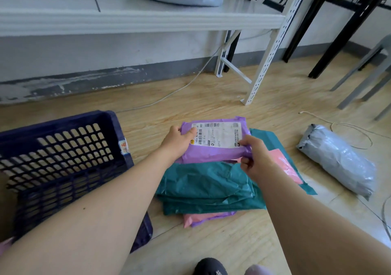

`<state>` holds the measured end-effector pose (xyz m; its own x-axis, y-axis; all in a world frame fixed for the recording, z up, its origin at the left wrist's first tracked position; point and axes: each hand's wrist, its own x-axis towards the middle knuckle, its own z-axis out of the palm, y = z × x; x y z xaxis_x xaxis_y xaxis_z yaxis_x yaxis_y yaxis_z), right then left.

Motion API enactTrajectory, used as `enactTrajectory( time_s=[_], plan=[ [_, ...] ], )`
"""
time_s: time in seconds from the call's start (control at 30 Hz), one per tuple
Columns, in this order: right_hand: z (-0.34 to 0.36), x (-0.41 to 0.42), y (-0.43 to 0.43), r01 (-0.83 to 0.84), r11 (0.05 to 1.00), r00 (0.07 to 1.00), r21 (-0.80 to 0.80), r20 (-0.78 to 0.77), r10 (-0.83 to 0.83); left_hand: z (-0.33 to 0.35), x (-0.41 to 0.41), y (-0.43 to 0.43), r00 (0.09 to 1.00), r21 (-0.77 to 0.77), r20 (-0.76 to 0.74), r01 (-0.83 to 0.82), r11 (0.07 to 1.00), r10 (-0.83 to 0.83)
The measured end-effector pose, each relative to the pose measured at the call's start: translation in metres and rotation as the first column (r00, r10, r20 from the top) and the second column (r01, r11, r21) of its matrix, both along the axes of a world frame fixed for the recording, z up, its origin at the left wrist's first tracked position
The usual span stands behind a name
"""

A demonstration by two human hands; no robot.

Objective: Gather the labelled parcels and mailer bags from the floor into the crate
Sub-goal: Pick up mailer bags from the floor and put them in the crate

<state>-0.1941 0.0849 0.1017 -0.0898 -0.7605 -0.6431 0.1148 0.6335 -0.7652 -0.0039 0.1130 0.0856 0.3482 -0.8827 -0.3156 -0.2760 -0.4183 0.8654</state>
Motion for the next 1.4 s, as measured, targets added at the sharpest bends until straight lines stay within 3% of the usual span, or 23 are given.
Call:
enactTrajectory(
  time_s=[0.17, 0.27, 0.4, 0.47, 0.6, 0.77, 1.03, 1.23, 1.4],
  plan=[
    [0.035, 0.043, 0.022, -0.395, 0.919, 0.915, -0.019, -0.093, 0.392, 0.045, 0.059, 0.029, 0.968, -0.020, -0.068, -0.245, 0.969, 0.244],
    [0.052, 0.086, 0.042, -0.624, 0.782, 0.775, -0.016, -0.143, 0.616, 0.069, 0.100, 0.063, 0.939, -0.040, -0.020, -0.344, 0.938, 0.343],
    [0.061, 0.155, 0.066, -0.800, 0.597, 0.599, -0.065, -0.148, 0.787, 0.089, 0.160, 0.125, 0.874, -0.033, -0.035, -0.486, 0.873, 0.485],
    [0.063, 0.186, 0.079, -0.819, 0.553, 0.570, -0.152, -0.112, 0.814, 0.093, 0.187, 0.154, 0.848, -0.008, -0.027, -0.530, 0.848, 0.529],
    [0.064, 0.249, 0.110, -0.733, 0.614, 0.637, -0.292, 0.020, 0.770, 0.086, 0.237, 0.207, 0.780, 0.008, -0.025, -0.625, 0.781, 0.625],
    [0.044, 0.298, 0.149, -0.802, 0.553, 0.577, -0.224, -0.053, 0.815, 0.064, 0.276, 0.263, 0.707, 0.128, 0.009, -0.702, 0.701, 0.707],
    [0.003, 0.344, 0.200, -0.961, 0.275, 0.277, -0.043, -0.218, 0.936, 0.053, 0.285, 0.328, 0.774, 0.454, 0.114, -0.598, 0.661, 0.622],
    [-0.027, 0.365, 0.234, -0.982, 0.178, 0.159, 0.060, -0.232, 0.960, 0.036, 0.310, 0.350, 0.866, 0.591, 0.236, -0.488, 0.643, 0.441],
    [-0.046, 0.373, 0.249, -0.984, 0.105, 0.065, 0.143, -0.258, 0.964, 0.025, 0.313, 0.355, 0.909, 0.713, 0.355, -0.415, 0.566, 0.219]
  ],
)
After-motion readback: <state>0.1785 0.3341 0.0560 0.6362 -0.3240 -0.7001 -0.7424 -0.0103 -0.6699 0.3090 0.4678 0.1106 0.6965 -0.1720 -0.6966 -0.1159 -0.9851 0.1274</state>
